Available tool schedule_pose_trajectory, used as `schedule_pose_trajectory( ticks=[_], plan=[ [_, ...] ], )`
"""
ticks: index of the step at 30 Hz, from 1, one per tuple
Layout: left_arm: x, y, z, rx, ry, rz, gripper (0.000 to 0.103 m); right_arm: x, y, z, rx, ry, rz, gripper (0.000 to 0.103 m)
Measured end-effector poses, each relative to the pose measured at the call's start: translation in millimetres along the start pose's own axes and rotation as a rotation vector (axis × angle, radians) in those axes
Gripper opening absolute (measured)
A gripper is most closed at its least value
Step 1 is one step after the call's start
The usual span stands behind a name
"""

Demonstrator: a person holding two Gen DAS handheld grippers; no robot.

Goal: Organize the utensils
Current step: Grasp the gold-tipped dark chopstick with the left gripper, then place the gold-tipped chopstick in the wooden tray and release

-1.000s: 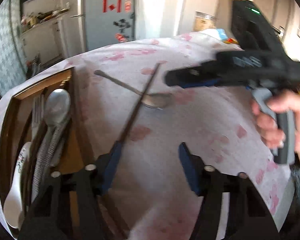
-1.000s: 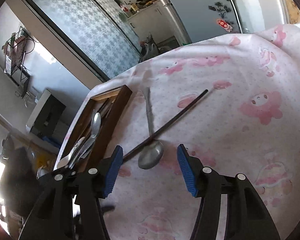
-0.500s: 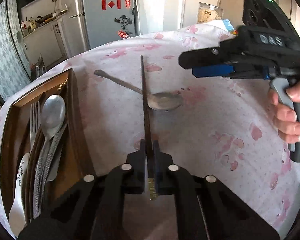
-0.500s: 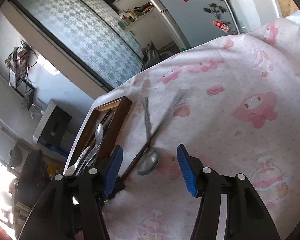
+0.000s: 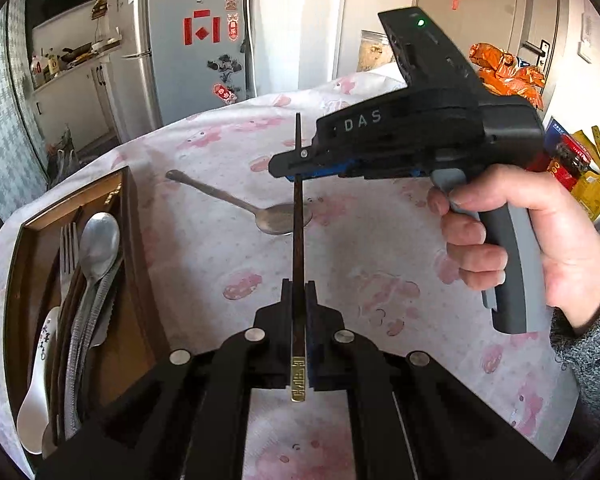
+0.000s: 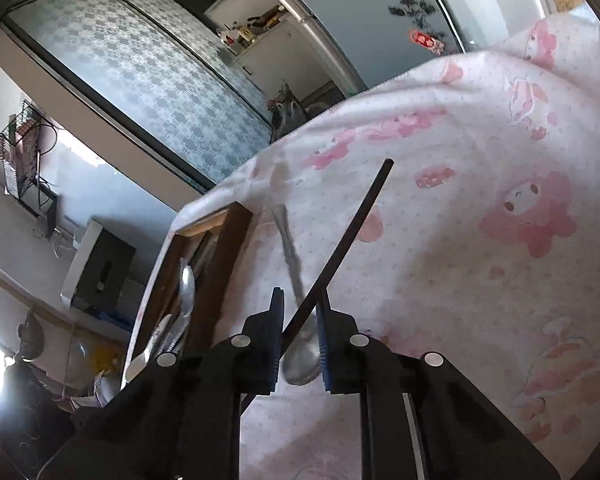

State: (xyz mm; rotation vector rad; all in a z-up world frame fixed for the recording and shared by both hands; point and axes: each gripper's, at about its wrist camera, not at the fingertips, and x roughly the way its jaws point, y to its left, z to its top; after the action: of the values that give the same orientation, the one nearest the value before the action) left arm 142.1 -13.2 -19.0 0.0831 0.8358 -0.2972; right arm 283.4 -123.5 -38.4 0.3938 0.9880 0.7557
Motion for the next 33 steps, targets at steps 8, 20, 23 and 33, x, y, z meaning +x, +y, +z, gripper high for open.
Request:
schedule_pose_trajectory(
  ticks=[8, 20, 23, 33],
  plan=[
    [-36.8, 24.3, -14.7, -0.042, -0.049, 0.008, 0.007, 2.5, 48.0, 1.5, -0.077, 0.005, 0.001, 0.015],
    [-77.6, 117.0, -59.5, -0.220, -0.058, 0.166, 0.007, 103.6, 151.6, -8.5, -0.184, 0.119, 0.035, 0.037],
    [-76.9, 132.6, -62.1, -0.251, -0.060, 0.186, 0.007, 96.0, 158.5, -13.7, -0.212, 0.096, 0.028, 0.055],
    [-67.3, 129.0, -56.7, -0.240, -0.075, 0.244, 0.063, 1.7, 83.3, -13.2, -0.188, 0.000, -0.185, 0.055]
  ],
)
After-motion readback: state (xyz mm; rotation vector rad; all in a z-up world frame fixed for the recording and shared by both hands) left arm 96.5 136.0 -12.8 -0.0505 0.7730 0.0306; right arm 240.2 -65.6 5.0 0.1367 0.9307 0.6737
